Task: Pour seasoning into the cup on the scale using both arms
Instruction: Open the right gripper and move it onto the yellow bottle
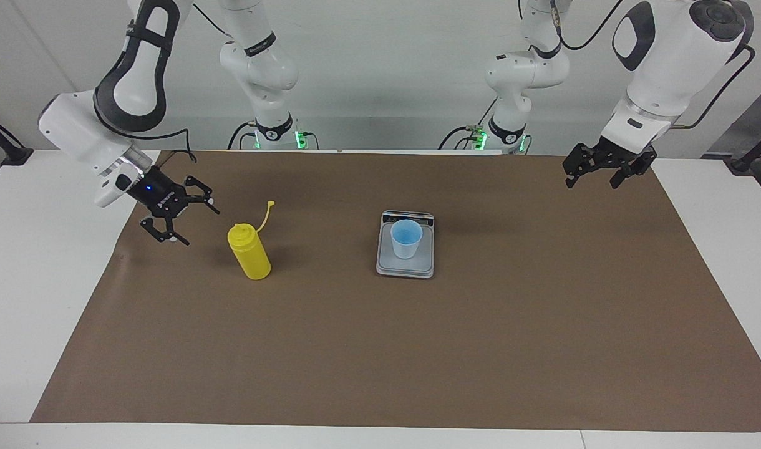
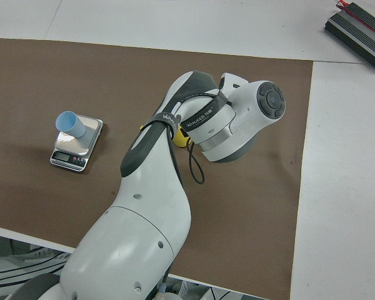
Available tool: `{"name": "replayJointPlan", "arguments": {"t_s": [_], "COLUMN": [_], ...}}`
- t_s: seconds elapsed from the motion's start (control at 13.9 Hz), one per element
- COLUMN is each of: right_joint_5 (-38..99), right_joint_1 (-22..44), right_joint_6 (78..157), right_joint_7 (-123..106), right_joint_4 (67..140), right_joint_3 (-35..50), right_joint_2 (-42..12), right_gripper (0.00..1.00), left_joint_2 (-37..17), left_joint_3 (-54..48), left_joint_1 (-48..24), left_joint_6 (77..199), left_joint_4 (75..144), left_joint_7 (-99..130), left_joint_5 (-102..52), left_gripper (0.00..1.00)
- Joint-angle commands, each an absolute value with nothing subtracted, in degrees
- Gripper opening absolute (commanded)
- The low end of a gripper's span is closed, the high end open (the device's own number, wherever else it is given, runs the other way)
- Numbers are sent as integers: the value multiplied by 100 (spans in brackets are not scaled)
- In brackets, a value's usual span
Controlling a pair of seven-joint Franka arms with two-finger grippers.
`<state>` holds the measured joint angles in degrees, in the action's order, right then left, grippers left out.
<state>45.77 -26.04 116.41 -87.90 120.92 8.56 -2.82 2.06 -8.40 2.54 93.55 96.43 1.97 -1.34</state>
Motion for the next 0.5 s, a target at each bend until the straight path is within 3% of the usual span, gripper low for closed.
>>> {"name": "replayJointPlan", "arguments": {"t_s": [0.0, 0.43], "right_joint_5": [5220, 6054], "right_joint_1": [-2663, -2716], "right_joint_6": [11847, 11953], "right_joint_7": [-9955, -11740], "right_joint_4": [12313, 12770], "right_joint_3": [896, 896], "right_joint_2": [-544, -1018], "right_gripper": [100, 100], "left_joint_2": [255, 290], "left_joint_3": [-870, -888], "left_joint_1": [421, 484], "left_joint_6": [9019, 9079], "left_joint_4": [9361, 9439], "left_joint_7": [-123, -343], "left_joint_5": [-202, 9], "left_gripper": [100, 100]}}
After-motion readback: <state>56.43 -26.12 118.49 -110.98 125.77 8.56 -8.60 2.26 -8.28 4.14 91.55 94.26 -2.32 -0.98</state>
